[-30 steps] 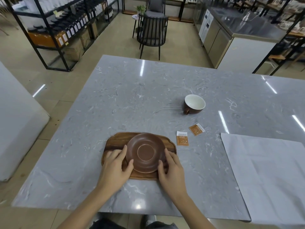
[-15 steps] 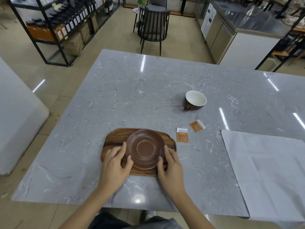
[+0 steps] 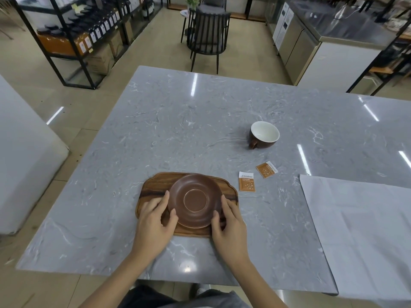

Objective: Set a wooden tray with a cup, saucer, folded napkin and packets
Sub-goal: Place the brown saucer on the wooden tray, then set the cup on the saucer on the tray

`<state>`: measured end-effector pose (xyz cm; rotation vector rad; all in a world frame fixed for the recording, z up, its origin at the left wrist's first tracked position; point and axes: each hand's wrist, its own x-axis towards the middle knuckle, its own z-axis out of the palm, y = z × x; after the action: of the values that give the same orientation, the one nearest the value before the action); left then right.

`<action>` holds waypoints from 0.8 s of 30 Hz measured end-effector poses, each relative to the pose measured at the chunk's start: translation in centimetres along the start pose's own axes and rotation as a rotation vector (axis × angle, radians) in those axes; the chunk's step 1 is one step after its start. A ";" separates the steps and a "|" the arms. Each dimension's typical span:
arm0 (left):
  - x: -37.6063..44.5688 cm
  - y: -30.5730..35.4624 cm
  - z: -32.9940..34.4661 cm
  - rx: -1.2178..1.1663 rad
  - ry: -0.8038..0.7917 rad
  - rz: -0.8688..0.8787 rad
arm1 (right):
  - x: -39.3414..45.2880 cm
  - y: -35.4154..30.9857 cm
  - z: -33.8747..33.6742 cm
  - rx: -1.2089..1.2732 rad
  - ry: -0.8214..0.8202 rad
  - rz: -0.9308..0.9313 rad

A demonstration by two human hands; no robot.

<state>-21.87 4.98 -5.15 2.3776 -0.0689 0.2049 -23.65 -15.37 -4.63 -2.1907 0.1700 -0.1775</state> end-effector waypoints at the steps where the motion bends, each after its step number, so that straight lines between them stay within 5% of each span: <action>1: 0.1 0.0 -0.1 -0.008 -0.002 -0.015 | 0.1 0.1 -0.1 0.003 -0.003 -0.002; 16: 15.6 5.8 0.2 -0.158 -0.162 0.087 | 10.0 2.7 -7.3 0.100 0.160 0.062; 24: 24.2 12.7 5.1 -0.176 -0.377 0.194 | 14.8 3.8 -9.0 0.414 0.134 0.314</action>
<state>1.27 -7.53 3.83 2.2034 -0.4772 -0.1548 -11.08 -27.48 -1.46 -1.7154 0.5030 -0.1660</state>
